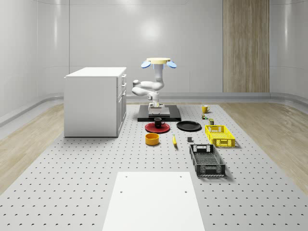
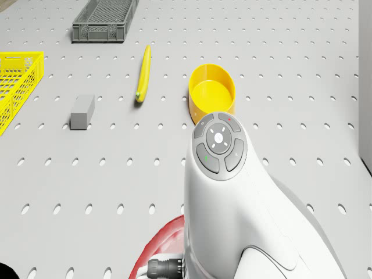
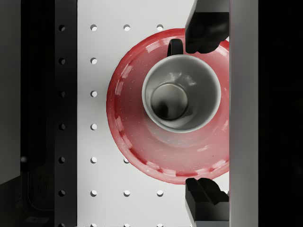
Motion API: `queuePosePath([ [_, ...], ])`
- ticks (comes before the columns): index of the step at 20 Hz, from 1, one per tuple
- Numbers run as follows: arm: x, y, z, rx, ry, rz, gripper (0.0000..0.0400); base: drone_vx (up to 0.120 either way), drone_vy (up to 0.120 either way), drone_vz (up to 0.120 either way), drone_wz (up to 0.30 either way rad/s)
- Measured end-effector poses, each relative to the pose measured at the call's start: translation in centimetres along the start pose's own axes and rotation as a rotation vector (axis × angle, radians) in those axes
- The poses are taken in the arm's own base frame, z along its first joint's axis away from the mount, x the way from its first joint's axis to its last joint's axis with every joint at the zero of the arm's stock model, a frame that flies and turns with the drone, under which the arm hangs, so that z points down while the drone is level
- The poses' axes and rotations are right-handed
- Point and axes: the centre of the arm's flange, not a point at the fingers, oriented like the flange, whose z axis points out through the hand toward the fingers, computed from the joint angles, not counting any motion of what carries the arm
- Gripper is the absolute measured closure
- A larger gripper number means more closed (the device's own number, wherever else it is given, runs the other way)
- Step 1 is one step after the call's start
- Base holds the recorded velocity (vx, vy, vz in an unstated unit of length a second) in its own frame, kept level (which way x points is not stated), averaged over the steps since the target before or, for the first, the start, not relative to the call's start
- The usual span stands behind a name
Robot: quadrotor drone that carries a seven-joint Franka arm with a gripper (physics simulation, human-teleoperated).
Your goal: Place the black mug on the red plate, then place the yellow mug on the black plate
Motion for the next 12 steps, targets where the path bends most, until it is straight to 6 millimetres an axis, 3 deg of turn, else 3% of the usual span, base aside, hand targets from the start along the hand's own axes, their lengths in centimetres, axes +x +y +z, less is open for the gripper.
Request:
queuePosePath([
  [12, 0.03, -0.04, -0.44, 0.0, 0.0, 0.0, 0.0, -0.12, 0.12, 0.0, 0.0],
])
